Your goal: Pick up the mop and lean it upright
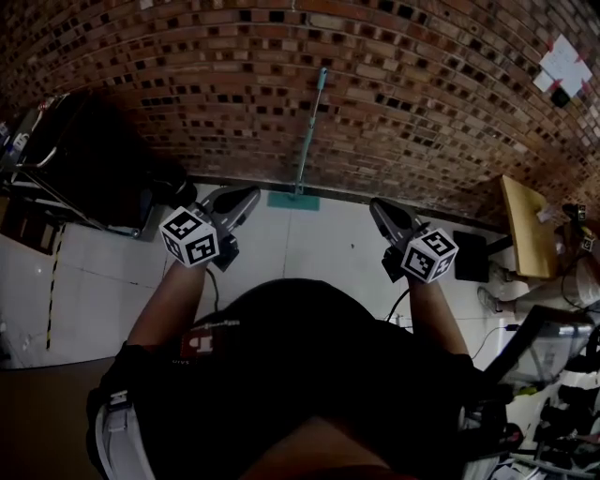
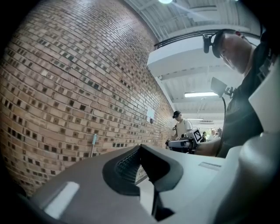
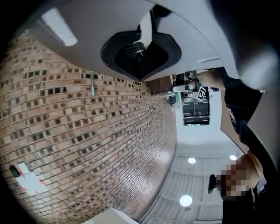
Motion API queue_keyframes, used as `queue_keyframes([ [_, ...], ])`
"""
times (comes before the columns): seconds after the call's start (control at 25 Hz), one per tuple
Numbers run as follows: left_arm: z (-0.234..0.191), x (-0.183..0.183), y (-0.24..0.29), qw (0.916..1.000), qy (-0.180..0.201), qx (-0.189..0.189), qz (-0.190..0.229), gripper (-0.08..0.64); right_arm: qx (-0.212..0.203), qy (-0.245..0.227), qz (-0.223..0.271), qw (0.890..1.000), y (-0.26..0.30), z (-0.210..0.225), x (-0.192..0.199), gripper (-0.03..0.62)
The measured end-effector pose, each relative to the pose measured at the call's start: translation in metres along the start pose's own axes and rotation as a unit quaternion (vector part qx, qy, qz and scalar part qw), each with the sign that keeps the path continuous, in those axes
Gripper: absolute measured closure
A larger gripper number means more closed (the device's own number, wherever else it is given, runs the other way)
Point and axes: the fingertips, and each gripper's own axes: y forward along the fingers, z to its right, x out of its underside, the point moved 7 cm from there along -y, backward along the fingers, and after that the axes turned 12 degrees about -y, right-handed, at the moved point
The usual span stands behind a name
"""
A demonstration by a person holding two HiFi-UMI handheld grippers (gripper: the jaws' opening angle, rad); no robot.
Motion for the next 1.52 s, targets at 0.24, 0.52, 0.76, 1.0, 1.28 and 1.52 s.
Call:
queue_keyframes([
  [0.24, -0.072, -0.041, -0.004, 0.9995, 0.006, 0.026, -0.015, 0.560, 0.030, 0.006, 0.005, 1.000, 0.072, 0.000, -0.015, 0.578],
  [0.52, -0.124, -0.056, 0.010, 0.9993, -0.005, 0.029, -0.022, 0.560, 0.034, 0.014, -0.008, 0.999, 0.120, 0.016, -0.015, 0.578],
  [0.76, -0.133, -0.054, 0.049, 0.9997, -0.004, 0.010, -0.023, 0.560, 0.020, 0.019, -0.003, 1.000, 0.130, 0.070, -0.011, 0.578],
  [1.0, -0.122, -0.053, 0.109, 0.9995, -0.005, -0.030, -0.001, 0.560, -0.033, -0.006, -0.007, 0.999, 0.134, 0.144, -0.014, 0.577],
  [1.28, -0.109, -0.051, 0.173, 0.9978, -0.008, -0.063, 0.018, 0.560, -0.065, -0.012, -0.005, 0.998, 0.133, 0.223, -0.015, 0.577],
  [1.52, -0.120, -0.050, 0.200, 0.9972, -0.001, -0.075, 0.008, 0.560, -0.075, -0.006, -0.008, 0.997, 0.148, 0.254, -0.007, 0.577],
])
